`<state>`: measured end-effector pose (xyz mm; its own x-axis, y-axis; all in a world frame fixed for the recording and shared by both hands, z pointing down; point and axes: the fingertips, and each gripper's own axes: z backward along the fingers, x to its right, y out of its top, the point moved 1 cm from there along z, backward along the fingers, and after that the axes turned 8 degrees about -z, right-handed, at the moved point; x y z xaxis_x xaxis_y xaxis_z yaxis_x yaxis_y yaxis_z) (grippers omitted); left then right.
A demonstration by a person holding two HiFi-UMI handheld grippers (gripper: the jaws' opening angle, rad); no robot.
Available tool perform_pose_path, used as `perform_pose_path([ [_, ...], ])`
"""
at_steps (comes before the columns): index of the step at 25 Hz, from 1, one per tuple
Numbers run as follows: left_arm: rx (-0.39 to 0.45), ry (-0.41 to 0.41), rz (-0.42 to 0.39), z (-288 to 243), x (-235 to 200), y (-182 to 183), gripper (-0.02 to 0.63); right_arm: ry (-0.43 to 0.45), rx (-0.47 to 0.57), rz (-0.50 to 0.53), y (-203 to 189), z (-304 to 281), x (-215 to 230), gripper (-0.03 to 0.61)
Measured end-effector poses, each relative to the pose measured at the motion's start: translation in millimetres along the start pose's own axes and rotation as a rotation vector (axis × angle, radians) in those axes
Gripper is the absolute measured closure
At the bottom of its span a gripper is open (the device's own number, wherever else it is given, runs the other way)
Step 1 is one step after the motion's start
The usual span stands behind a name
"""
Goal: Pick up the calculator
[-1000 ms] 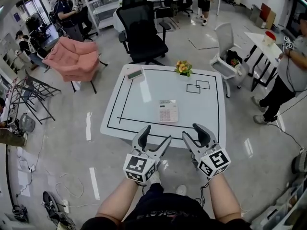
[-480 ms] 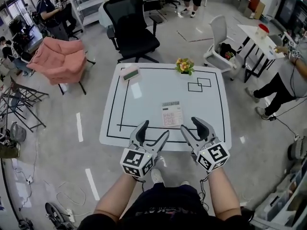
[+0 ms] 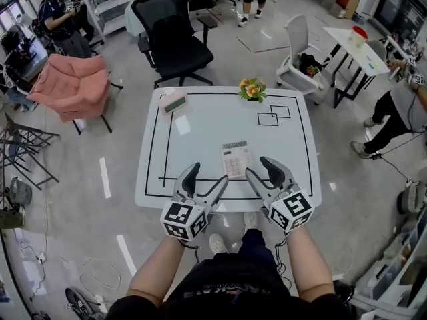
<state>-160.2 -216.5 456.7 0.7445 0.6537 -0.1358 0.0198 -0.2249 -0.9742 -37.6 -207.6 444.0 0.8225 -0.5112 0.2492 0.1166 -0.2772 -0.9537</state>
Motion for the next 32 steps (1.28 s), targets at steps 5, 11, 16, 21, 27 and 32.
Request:
perform_pose_path([
  [5,-0.047,0.021,0.027,-22.0,-9.0,-15.0,0.262,0.014,-0.037,-0.032,-9.3,-14.8,23.3,0.38],
  [11,-0.118,0.065,0.068,-60.2,-20.2,-37.5,0.262,0.065,-0.116,-0.077,-28.5,-40.8,59.4,0.38],
  [16,-0.184,0.104,0.093,-94.4,-33.5,-57.8,0.262,0.098,-0.191,-0.126,-51.7,-64.3,89.3,0.38],
  [21,-0.258,0.133,0.122,-125.3,-46.4,-86.8,0.262,0.115,-0.269,-0.167,-79.4,-85.7,117.4,0.38],
  [27,-0.332,0.152,0.164,-155.3,-59.2,-120.2,0.267,0.135,-0.36,-0.2,-108.0,-110.9,143.6,0.38],
  [32,-0.38,0.17,0.197,-172.1,-71.2,-142.2,0.286,0.154,-0.426,-0.206,-126.0,-130.4,157.0,0.38],
])
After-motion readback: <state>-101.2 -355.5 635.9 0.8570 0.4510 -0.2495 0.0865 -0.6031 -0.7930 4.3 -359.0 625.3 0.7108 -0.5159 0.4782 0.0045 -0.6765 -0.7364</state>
